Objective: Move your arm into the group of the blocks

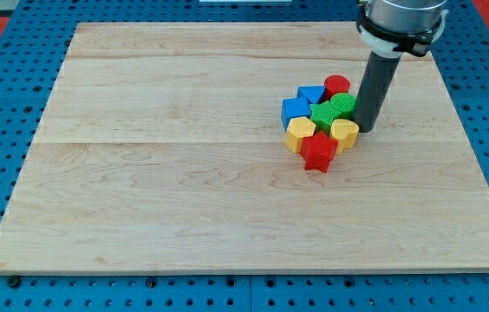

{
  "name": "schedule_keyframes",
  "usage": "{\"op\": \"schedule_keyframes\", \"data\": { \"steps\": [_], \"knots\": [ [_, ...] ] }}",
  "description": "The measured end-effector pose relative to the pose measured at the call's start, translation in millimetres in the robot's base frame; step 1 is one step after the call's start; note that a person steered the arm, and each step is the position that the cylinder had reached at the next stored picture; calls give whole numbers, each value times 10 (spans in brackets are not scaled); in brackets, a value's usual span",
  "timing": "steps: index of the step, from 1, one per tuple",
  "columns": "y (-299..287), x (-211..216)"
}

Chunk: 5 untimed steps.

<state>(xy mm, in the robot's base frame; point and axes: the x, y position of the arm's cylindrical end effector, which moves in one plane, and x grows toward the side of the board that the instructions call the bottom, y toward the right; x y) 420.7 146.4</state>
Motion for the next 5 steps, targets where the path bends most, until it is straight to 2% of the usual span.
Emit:
{"op": "schedule_keyframes", "data": {
  "steps": [2, 4, 5],
  "knots": [
    [-526, -1],
    [-537, 93],
    [-505, 344]
  ]
}}
